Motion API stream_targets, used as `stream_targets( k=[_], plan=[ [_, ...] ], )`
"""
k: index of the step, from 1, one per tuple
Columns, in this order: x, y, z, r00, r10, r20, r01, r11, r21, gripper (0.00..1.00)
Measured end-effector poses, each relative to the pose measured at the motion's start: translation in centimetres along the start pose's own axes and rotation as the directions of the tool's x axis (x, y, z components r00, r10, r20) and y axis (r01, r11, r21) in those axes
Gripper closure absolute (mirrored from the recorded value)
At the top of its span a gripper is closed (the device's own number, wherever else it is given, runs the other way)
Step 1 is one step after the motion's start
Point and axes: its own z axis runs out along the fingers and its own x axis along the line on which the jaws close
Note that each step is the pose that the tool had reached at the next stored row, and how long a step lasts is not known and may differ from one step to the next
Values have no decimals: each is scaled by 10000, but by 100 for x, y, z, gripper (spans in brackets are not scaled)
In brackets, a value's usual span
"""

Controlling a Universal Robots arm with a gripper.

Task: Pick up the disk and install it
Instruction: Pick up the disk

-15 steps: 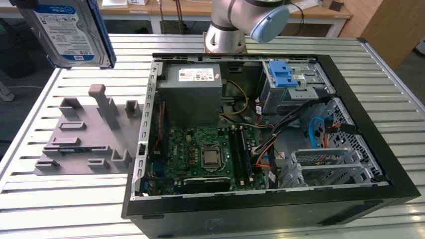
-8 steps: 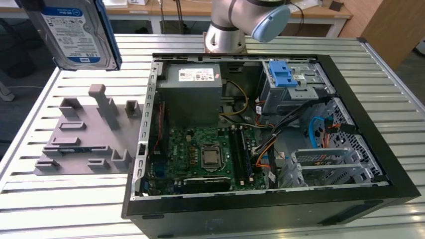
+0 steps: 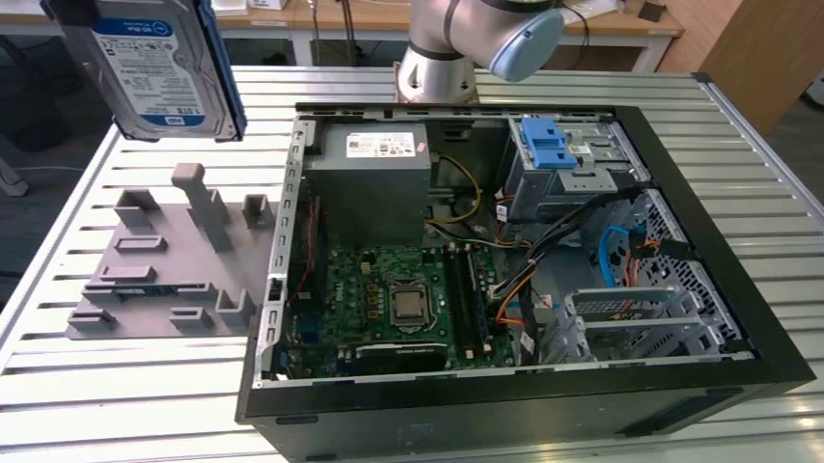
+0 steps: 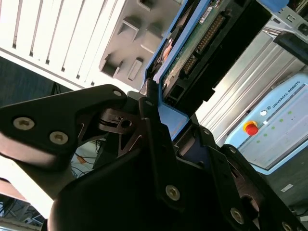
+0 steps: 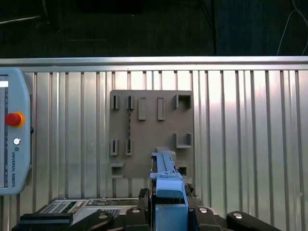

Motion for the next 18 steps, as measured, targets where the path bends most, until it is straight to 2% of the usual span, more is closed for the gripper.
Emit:
stream_targets(
  k=[18],
  plan=[
    [142, -352, -15, 10000, 1, -1, -1, 10000, -26, 64]
  ],
)
